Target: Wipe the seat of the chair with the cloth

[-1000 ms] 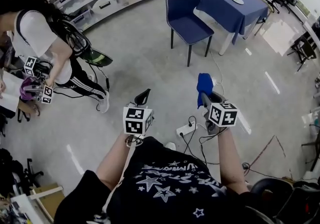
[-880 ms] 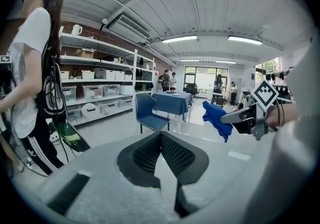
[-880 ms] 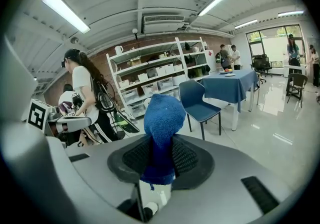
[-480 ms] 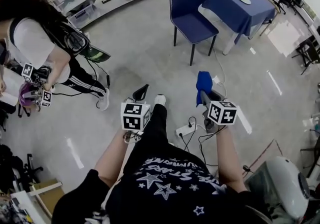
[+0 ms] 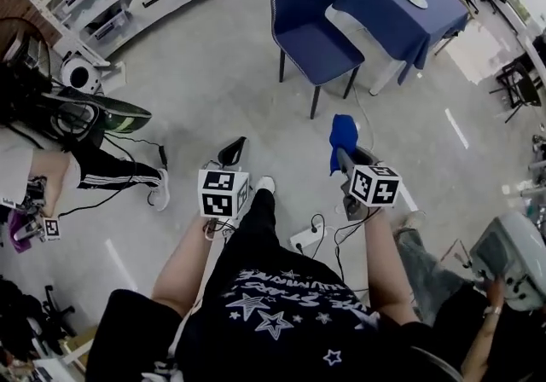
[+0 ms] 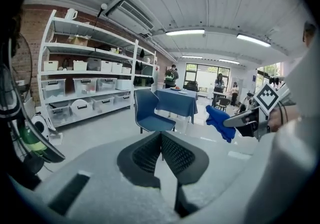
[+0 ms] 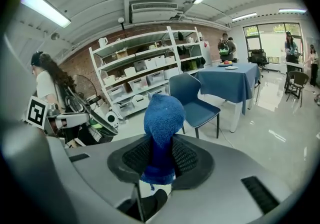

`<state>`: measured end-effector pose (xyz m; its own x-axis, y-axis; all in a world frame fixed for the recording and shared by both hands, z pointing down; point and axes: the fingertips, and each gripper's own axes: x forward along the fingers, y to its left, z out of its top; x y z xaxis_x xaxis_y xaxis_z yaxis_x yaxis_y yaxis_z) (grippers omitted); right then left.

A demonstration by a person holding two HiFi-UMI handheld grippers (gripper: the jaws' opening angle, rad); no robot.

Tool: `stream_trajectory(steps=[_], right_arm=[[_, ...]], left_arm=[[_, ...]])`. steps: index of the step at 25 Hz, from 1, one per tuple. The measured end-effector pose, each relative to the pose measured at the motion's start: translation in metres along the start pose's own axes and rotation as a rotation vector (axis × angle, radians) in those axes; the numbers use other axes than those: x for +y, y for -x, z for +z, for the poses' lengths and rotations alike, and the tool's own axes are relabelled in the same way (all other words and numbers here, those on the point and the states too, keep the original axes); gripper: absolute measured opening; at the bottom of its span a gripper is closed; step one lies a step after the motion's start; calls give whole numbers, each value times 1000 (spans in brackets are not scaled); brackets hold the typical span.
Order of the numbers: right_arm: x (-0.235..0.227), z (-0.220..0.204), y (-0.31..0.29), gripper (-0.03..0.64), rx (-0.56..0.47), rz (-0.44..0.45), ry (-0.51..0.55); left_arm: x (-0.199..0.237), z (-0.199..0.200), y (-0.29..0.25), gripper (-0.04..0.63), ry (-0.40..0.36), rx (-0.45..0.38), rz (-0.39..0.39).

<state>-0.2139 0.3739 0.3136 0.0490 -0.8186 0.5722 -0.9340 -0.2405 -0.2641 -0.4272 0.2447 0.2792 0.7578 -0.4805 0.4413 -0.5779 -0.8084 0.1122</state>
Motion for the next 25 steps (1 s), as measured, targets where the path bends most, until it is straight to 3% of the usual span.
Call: stream_trajectory(steps=[11, 17, 25], right_arm=[[-49, 110, -150, 106, 34, -36, -85], [-63, 157, -187, 106, 52, -53, -50], [-115, 179, -230, 106, 79, -23, -37]], left_arm=[[75, 72, -184, 20, -17, 82, -78], [99, 108, -237, 20, 1, 66, -95], [106, 106, -285, 20, 45, 107, -30]])
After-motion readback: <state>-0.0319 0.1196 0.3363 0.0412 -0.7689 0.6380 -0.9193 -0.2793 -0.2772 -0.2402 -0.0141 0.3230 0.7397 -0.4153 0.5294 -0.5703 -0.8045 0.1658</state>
